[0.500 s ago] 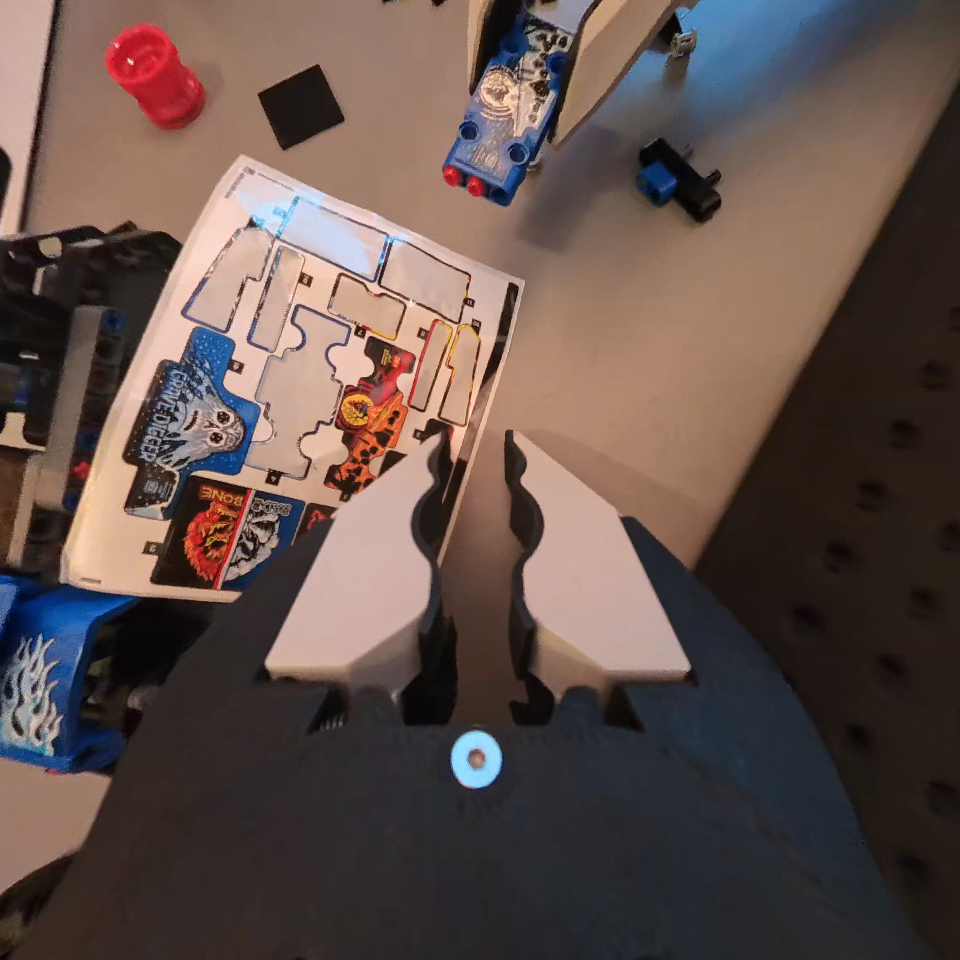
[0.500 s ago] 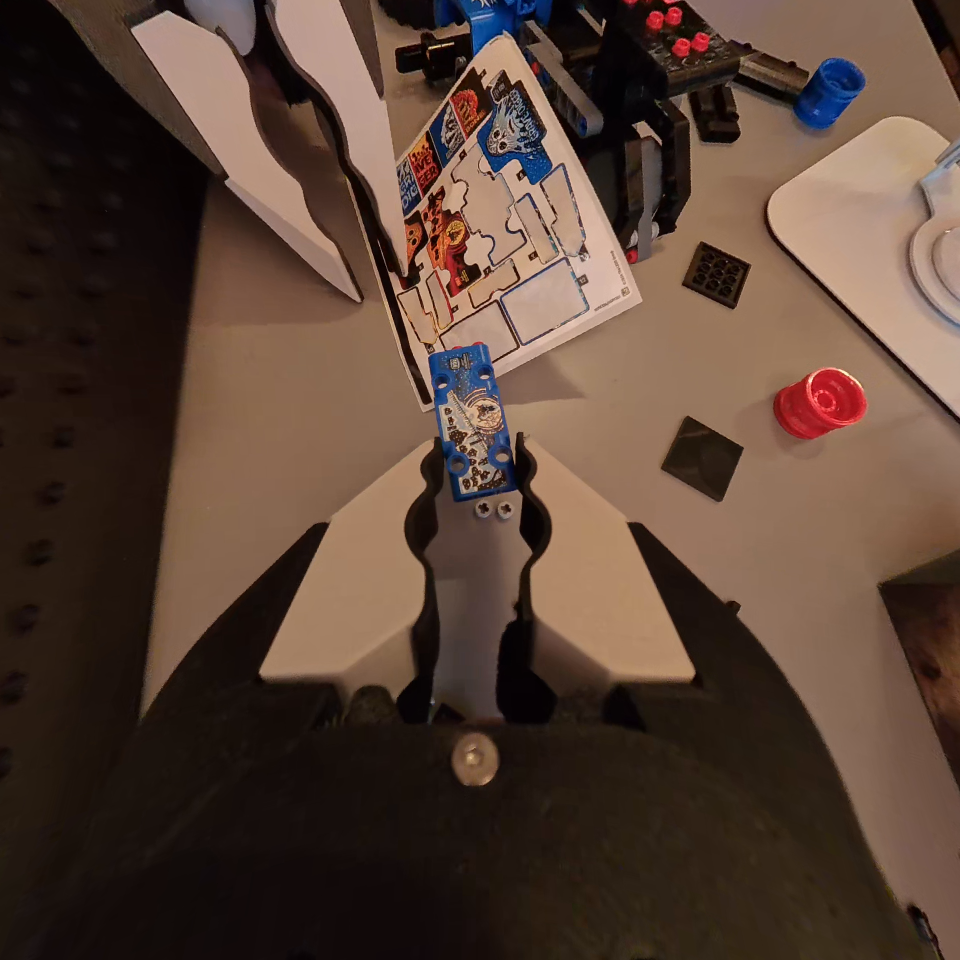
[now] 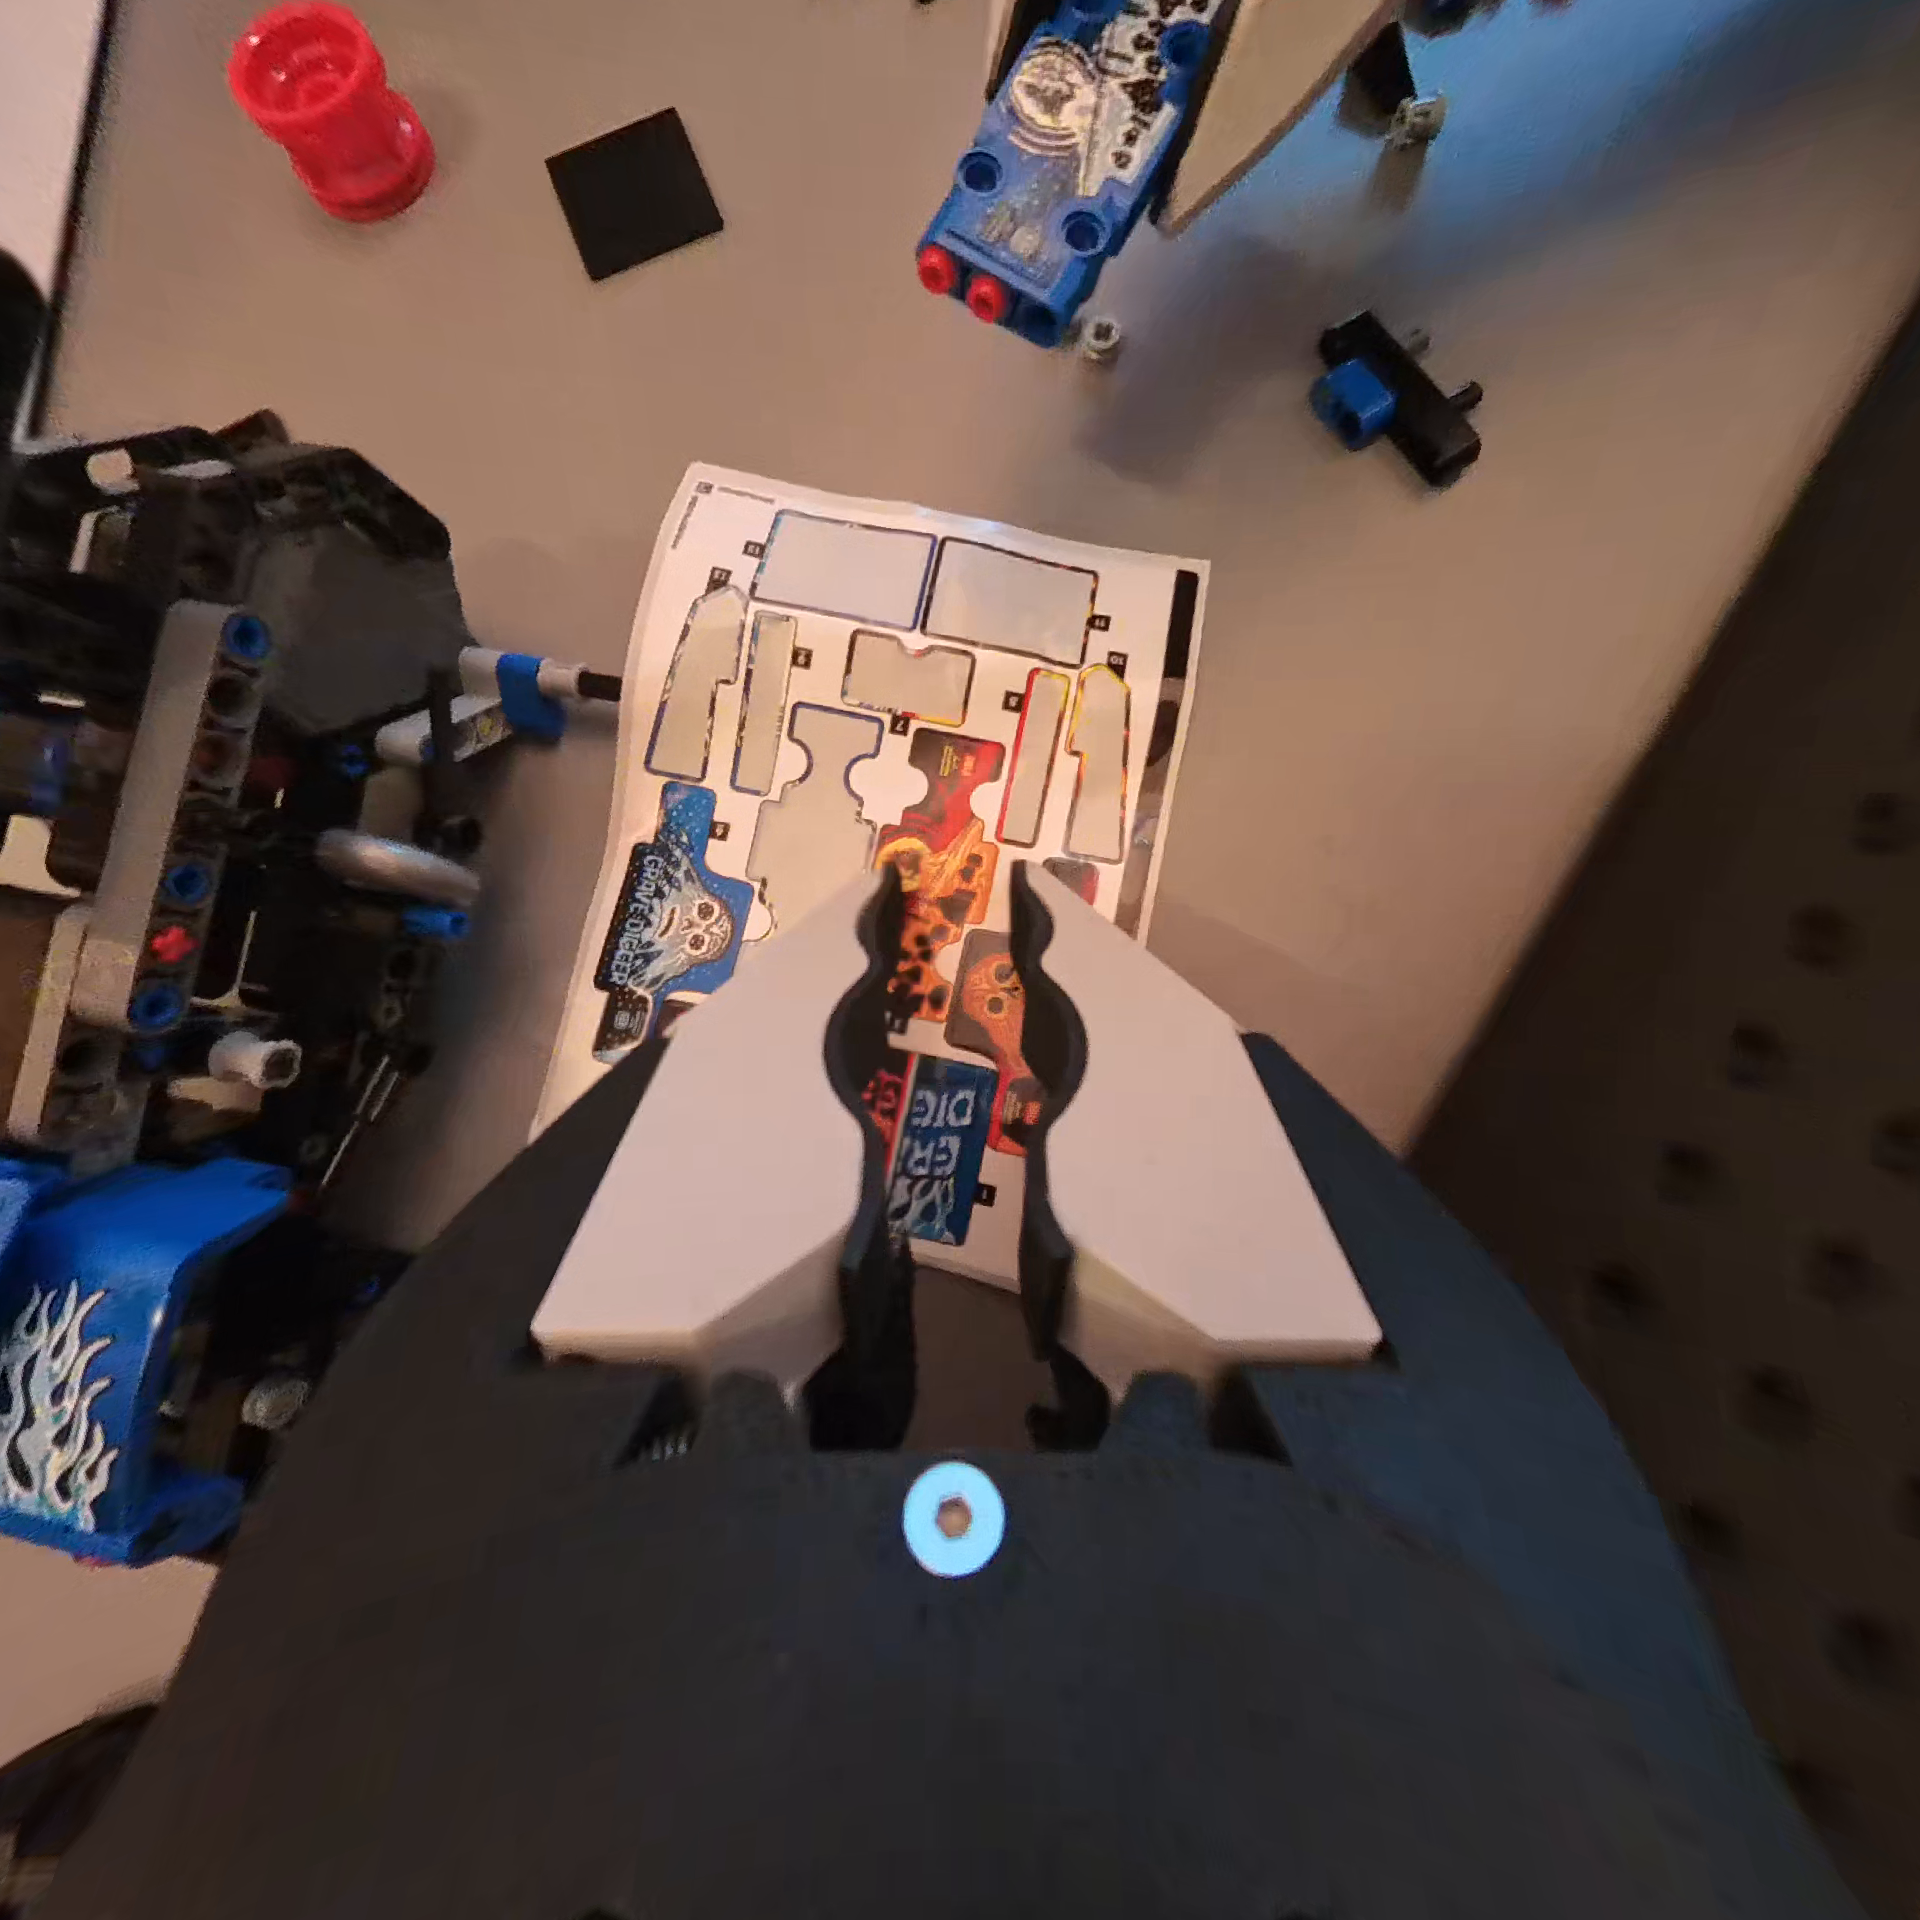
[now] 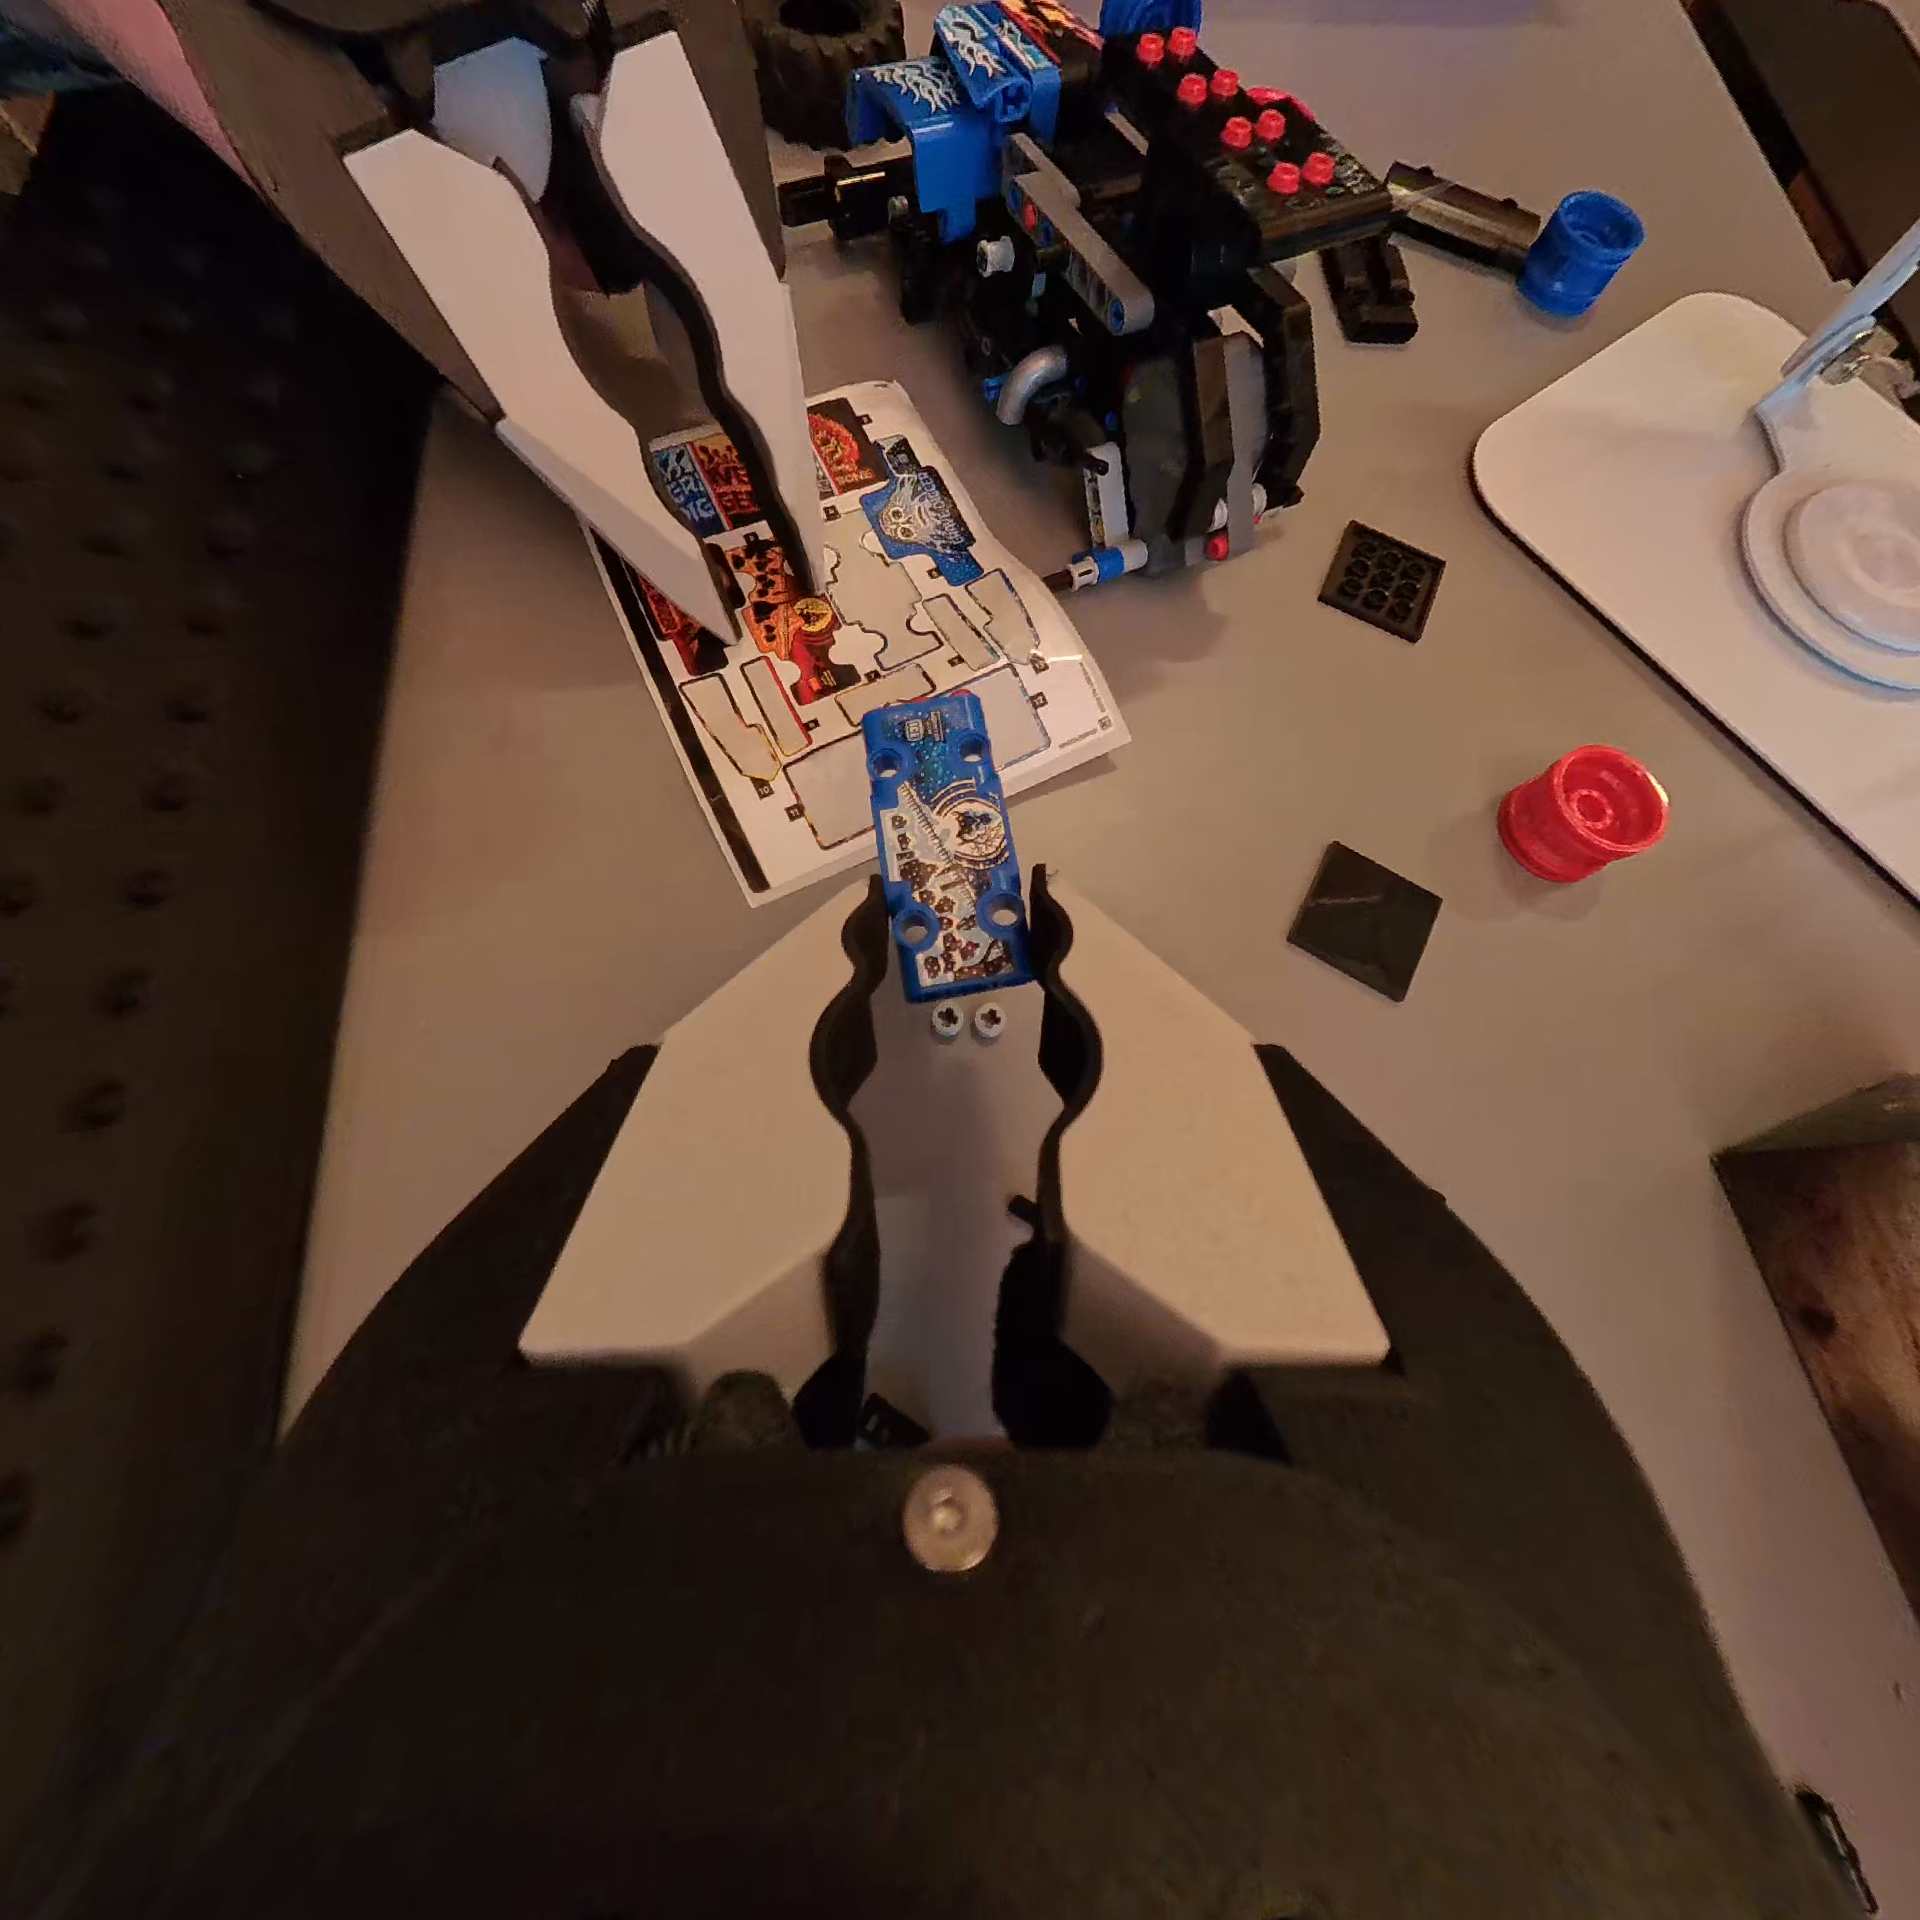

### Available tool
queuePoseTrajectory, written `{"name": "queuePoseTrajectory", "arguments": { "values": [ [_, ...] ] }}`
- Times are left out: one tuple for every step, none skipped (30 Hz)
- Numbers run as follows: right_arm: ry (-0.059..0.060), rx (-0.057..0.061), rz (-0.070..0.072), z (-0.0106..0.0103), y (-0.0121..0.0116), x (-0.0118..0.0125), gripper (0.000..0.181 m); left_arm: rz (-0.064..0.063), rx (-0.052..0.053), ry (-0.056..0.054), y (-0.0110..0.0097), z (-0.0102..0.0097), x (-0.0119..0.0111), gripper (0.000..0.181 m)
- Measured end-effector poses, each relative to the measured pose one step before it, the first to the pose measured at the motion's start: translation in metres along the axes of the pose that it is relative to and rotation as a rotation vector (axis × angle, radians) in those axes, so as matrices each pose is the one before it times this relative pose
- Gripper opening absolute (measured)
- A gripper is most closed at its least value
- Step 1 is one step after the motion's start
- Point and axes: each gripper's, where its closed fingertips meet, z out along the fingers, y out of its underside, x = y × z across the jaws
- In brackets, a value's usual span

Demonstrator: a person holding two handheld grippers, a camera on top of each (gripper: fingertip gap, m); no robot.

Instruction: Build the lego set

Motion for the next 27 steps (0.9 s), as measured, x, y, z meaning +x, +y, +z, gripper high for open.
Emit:
{"name": "queuePoseTrajectory", "arguments": {
  "values": [
    [0.0013, 0.0024, -0.0005, -0.00024, -0.00040, 0.00021, 0.025, -0.0027, -0.0003, 0.0076, -0.00054, 0.00038, 0.00246, 0.017],
    [0.0025, 0.0029, -0.0020, -0.00032, -0.00066, 0.00022, 0.025, -0.0024, 0.0003, 0.0141, -0.00046, 0.00015, 0.00324, 0.018],
    [0.0042, 0.0053, -0.0038, -0.00044, -0.00107, 0.00038, 0.025, 0.0075, -0.0033, 0.0112, -0.00010, -0.00010, 0.00272, 0.021],
    [0.0022, 0.0069, -0.0035, -0.00051, -0.00139, 0.00017, 0.025, 0.0137, -0.0045, 0.0030, 0.00026, -0.00037, 0.00144, 0.021],
    [0.0024, 0.0066, -0.0024, -0.00041, -0.00132, 0.00018, 0.025, 0.0209, -0.0026, 0.0035, -0.00004, -0.00066, 0.00140, 0.025],
    [0.0039, 0.0059, -0.0029, -0.00039, -0.00117, 0.00029, 0.025, 0.0305, 0.0090, -0.0204, -0.00193, -0.00168, -0.00184, 0.028],
    [0.0048, 0.0063, -0.0042, -0.00031, -0.00115, 0.00050, 0.025, 0.0305, 0.0195, -0.0290, -0.00362, -0.00263, -0.00285, 0.026],
    [0.0053, 0.0077, -0.0060, -0.00033, -0.00143, 0.00049, 0.025, 0.0213, 0.0165, -0.0105, -0.00355, -0.00259, -0.00059, 0.026],
    [0.0050, 0.0095, -0.0068, -0.00067, -0.00188, 0.00040, 0.025, 0.0121, 0.0191, -0.0032, -0.00428, -0.00235, 0.00005, 0.026],
    [0.0047, 0.0111, -0.0057, -0.00067, -0.00228, 0.00031, 0.025, 0.0079, 0.0219, -0.0116, -0.00481, -0.00216, -0.00180, 0.028],
    [0.0041, 0.0118, -0.0059, -0.00079, -0.00239, 0.00026, 0.025, 0.0090, 0.0239, -0.0209, -0.00496, -0.00186, -0.00359, 0.028],
    [0.0041, 0.0126, -0.0072, -0.00085, -0.00254, -0.00008, 0.025, 0.0082, 0.0222, -0.0207, -0.00469, -0.00156, -0.00375, 0.029],
    [0.0032, 0.0122, -0.0070, -0.00086, -0.00262, -0.00010, 0.025, 0.0074, 0.0227, -0.0197, -0.00463, -0.00119, -0.00377, 0.030],
    [0.0034, 0.0113, -0.0073, -0.00076, -0.00227, -0.00010, 0.025, 0.0083, 0.0254, -0.0201, -0.00516, -0.00116, -0.00358, 0.032],
    [0.0032, 0.0100, -0.0072, -0.00061, -0.00215, -0.00019, 0.025, 0.0115, 0.0254, -0.0188, -0.00534, -0.00128, -0.00301, 0.033],
    [0.0021, 0.0101, -0.0070, -0.00055, -0.00195, -0.00018, 0.025, 0.0151, 0.0264, -0.0201, -0.00595, -0.00120, -0.00278, 0.033],
    [-0.0002, 0.0098, -0.0052, -0.00033, -0.00193, -0.00056, 0.025, 0.0166, 0.0258, -0.0184, -0.00621, -0.00099, -0.00245, 0.033],
    [-0.0006, 0.0076, -0.0040, -0.00026, -0.00146, -0.00043, 0.025, 0.0165, 0.0236, -0.0140, -0.00614, -0.00046, -0.00164, 0.035],
    [-0.0014, 0.0043, -0.0053, 0.00002, -0.00093, -0.00083, 0.025, 0.0158, 0.0171, -0.0052, -0.00506, 0.00025, -0.00049, 0.036],
    [0.0005, 0.0019, -0.0056, 0.00020, -0.00053, -0.00041, 0.025, 0.0151, 0.0101, 0.0009, -0.00373, 0.00086, 0.00036, 0.037],
    [-0.0003, 0.0025, -0.0035, 0.00019, -0.00066, -0.00052, 0.024, 0.0144, 0.0113, -0.0027, -0.00336, 0.00095, -0.00026, 0.038],
    [-0.0026, 0.0035, -0.0015, 0.00020, -0.00068, -0.00065, 0.025, 0.0121, 0.0124, 0.0006, -0.00318, 0.00099, 0.00025, 0.038],
    [-0.0025, 0.0045, -0.0027, 0.00014, -0.00066, -0.00067, 0.025, 0.0076, 0.0100, 0.0096, -0.00277, 0.00133, 0.00159, 0.038],
    [0.0002, 0.0048, -0.0037, -0.00006, -0.00084, -0.00034, 0.025, 0.0034, 0.0064, 0.0118, -0.00196, 0.00181, 0.00175, 0.039],
    [0.0002, 0.0052, -0.0044, -0.00019, -0.00106, -0.00032, 0.025, 0.0061, 0.0079, 0.0060, -0.00207, 0.00189, 0.00109, 0.039],
    [-0.0027, 0.0053, -0.0034, -0.00020, -0.00090, -0.00062, 0.025, 0.0072, 0.0041, 0.0080, -0.00144, 0.00214, 0.00128, 0.039],
    [-0.0027, 0.0047, -0.0023, -0.00020, -0.00070, -0.00059, 0.025, 0.0065, 0.0017, 0.0013, -0.00082, 0.00213, 0.00039, 0.039]
  ]
}}
